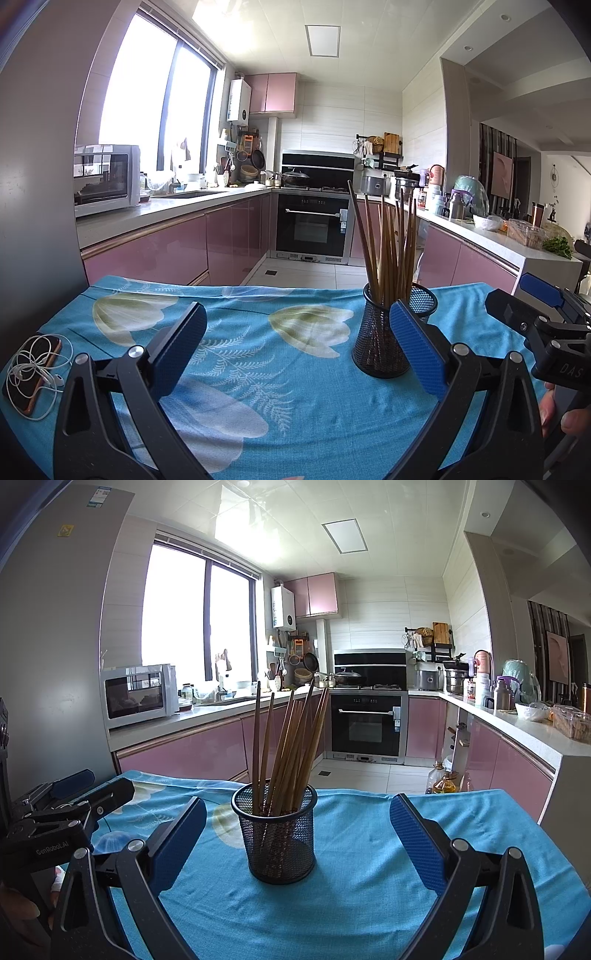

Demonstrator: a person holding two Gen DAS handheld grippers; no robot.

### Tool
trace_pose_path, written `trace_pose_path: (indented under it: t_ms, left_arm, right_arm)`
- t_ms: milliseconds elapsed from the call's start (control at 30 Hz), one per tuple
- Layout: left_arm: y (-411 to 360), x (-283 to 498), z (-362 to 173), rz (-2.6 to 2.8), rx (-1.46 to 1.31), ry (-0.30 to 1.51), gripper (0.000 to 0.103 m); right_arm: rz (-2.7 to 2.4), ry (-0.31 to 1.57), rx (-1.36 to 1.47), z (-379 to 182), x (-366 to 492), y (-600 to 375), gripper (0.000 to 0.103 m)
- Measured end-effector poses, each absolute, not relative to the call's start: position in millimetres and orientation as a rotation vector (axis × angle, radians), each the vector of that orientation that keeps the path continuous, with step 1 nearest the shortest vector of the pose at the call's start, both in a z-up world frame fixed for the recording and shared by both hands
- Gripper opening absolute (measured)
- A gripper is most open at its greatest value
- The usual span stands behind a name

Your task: Organize utensils

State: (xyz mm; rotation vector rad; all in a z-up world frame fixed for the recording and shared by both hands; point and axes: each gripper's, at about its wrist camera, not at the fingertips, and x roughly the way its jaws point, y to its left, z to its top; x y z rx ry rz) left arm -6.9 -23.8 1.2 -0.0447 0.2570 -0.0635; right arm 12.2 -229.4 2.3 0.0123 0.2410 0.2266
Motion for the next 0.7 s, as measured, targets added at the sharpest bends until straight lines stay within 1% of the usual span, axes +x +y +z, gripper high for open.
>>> trace_pose_path:
  t_ms: [700]
  left_arm:
    - [-25.6,-8.7,0.2,-0.069,-0.049,0.258,0.098]
  right_arm:
    - [0.225,0.242,0.016,2.5,12.1,-228.7,0.096]
